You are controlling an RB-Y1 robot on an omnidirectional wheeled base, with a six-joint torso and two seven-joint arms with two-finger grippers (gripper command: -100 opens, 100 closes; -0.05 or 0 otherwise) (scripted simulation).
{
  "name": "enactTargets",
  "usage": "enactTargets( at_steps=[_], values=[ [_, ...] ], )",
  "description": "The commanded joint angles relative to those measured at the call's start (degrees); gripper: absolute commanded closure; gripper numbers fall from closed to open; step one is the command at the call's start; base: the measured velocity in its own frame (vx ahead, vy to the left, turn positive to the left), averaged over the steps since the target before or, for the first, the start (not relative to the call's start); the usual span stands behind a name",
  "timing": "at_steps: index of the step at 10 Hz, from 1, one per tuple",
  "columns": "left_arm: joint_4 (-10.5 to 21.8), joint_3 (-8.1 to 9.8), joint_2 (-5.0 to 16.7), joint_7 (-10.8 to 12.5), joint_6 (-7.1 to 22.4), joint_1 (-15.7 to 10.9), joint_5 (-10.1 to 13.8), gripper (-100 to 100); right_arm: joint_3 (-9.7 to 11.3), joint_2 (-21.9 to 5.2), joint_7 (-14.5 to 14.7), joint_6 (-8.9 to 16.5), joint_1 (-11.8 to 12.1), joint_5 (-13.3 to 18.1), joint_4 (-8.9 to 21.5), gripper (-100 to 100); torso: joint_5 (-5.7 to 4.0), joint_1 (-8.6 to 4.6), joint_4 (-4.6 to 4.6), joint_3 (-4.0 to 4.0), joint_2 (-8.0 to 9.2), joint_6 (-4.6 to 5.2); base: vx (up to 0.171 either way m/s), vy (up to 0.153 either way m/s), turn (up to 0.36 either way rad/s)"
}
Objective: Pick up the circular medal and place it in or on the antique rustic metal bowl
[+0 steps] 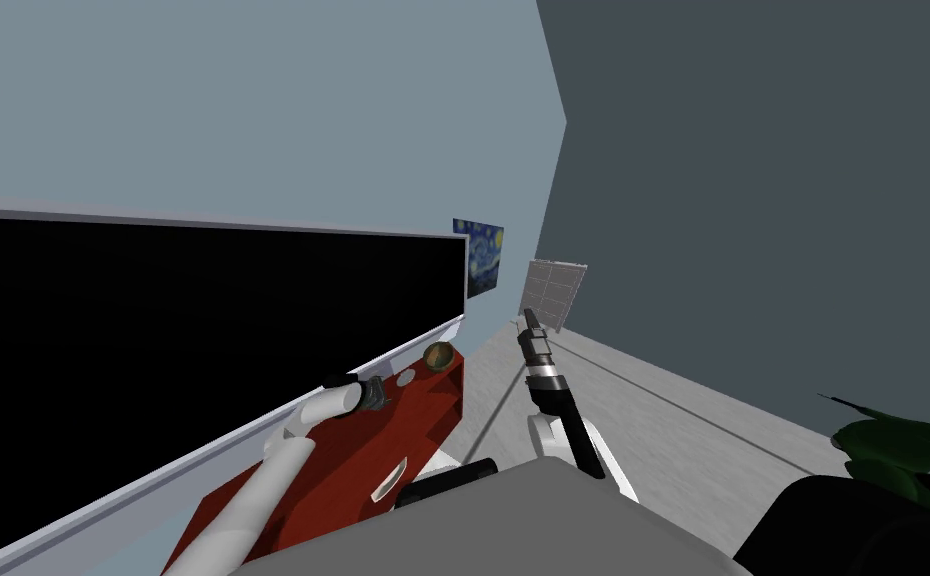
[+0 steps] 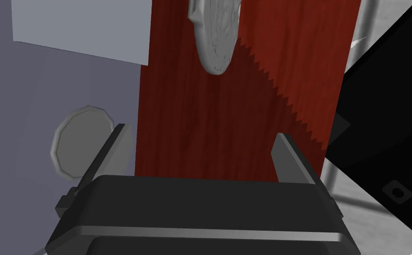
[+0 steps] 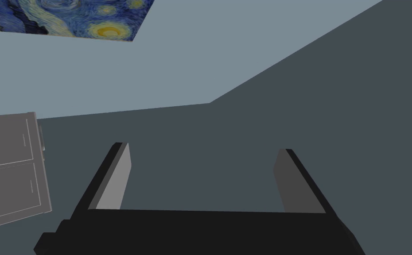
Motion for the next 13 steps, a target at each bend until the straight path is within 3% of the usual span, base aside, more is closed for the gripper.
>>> enactTargets(
  at_steps=[1,2,5,7,8,13],
  values=[
    [1.2,0.00,0.2,0.4,2.2,-1.0,0.7,-100,0.0,0.0,0.0,0.0,0.0,0.0,0.0,0,0.00,0.00,0.00,0.00,0.00,0.00,0.007,-0.003,-0.051],
    [3.3,0.05,0.6,1.1,4.2,-2.9,2.1,-100,0.0,0.0,0.0,0.0,0.0,0.0,0.0,0,0.00,0.00,0.00,0.00,0.01,-0.02,0.009,-0.006,-0.092],
    [5.2,0.09,1.0,1.7,7.3,-4.7,3.4,-100,0.0,0.0,0.0,0.0,0.0,0.0,0.0,0,0.00,-0.01,0.00,-0.01,-0.01,-0.01,0.009,-0.006,-0.052],
    [8.7,0.17,1.8,2.8,11.1,-7.9,5.9,-100,0.0,0.0,0.0,0.0,0.0,0.0,0.0,0,0.00,-0.02,-0.01,-0.01,-0.01,-0.01,0.019,-0.008,-0.086],
    [8.7,0.17,1.8,2.8,11.7,-7.9,5.9,-100,0.0,0.0,0.0,0.0,0.0,0.0,0.0,0,-0.01,-0.02,-0.01,-0.03,-0.05,-0.01,0.023,-0.005,-0.027],
    [14.7,0.26,3.0,4.7,19.1,-13.4,10.2,-100,0.0,0.0,0.0,0.0,0.0,0.0,0.0,0,0.00,0.01,-0.03,-0.08,-0.13,-0.03,0.039,-0.004,-0.058]
  ],
)
